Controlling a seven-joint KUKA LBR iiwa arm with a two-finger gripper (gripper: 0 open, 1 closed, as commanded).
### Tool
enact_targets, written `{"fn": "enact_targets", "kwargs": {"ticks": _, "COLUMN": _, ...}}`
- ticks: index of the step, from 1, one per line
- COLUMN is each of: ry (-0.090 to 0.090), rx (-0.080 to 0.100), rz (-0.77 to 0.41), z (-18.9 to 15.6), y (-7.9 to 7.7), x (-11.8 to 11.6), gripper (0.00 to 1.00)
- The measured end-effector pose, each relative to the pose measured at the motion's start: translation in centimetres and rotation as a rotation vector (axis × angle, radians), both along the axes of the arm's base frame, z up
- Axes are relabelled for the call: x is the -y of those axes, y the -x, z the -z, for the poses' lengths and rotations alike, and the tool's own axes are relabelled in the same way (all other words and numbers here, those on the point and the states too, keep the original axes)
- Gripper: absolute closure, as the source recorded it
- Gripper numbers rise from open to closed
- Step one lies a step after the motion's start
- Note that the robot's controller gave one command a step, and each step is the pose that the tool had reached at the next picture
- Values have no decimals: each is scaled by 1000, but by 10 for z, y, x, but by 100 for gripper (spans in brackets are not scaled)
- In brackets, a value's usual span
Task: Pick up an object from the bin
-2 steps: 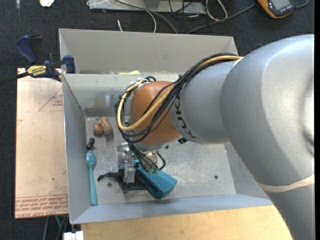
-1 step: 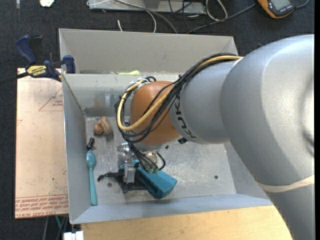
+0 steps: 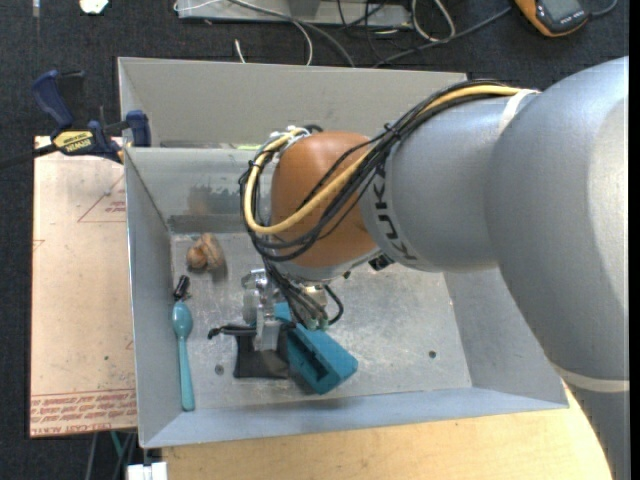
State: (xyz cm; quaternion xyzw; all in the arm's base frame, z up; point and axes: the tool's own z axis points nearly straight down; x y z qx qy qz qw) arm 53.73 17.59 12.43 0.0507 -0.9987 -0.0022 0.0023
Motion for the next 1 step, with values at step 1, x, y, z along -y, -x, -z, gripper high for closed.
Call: {"fn": "enact_targets", "kwargs": {"ticks": 1, "ry": -2, "rx": 5, "rz": -48, "z": -51, "y": 10, "x": 30, "gripper": 100}}
